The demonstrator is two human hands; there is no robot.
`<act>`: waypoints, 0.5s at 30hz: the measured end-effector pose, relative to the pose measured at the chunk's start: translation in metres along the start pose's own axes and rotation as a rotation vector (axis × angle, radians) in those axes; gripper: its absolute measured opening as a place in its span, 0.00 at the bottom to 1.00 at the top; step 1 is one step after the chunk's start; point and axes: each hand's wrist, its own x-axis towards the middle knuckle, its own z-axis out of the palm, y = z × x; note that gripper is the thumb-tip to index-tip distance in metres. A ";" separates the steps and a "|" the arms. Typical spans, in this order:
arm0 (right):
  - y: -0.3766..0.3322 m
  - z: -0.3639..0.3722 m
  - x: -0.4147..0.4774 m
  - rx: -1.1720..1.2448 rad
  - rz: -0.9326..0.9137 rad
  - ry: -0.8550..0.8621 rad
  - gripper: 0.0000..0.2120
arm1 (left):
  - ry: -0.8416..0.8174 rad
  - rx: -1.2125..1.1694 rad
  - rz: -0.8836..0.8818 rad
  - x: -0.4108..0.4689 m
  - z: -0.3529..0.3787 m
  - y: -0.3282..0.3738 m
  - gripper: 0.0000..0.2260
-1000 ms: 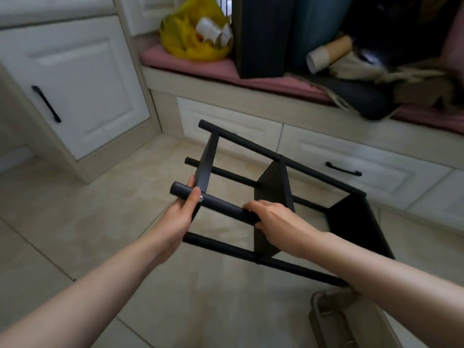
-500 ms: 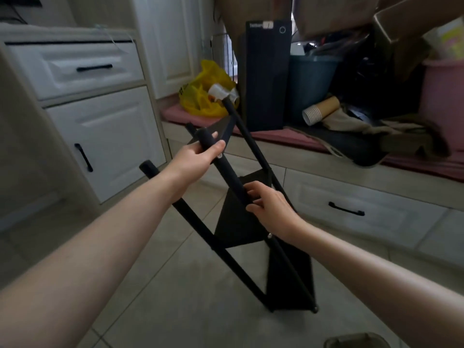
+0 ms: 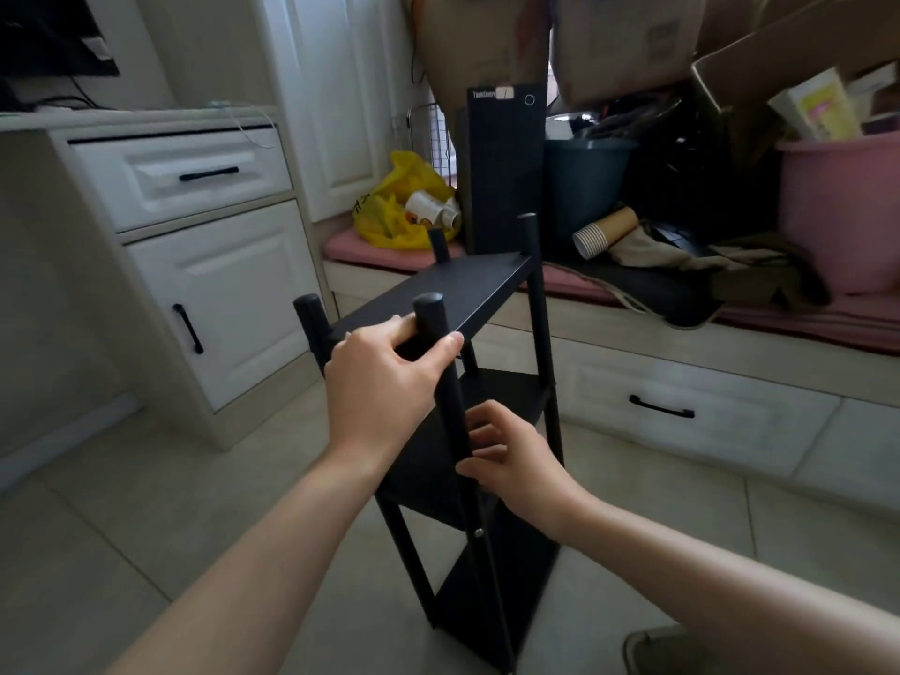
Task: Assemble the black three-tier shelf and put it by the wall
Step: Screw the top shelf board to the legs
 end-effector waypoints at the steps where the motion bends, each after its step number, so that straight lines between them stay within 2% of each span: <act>1: 0.001 0.000 -0.007 0.013 -0.001 -0.007 0.16 | 0.014 -0.001 0.000 -0.007 -0.004 0.003 0.12; 6: 0.003 -0.003 -0.037 0.195 0.083 -0.109 0.10 | 0.013 -0.015 0.008 -0.037 -0.022 0.012 0.14; 9: 0.000 -0.017 -0.043 0.137 0.102 -0.125 0.09 | -0.018 -0.022 0.013 -0.048 -0.034 0.009 0.17; 13: -0.001 -0.056 -0.029 0.102 0.140 0.202 0.13 | -0.097 -0.058 0.032 -0.058 -0.047 0.005 0.25; 15: 0.003 -0.076 -0.022 0.038 0.154 0.361 0.16 | -0.096 -0.081 0.064 -0.063 -0.050 0.004 0.20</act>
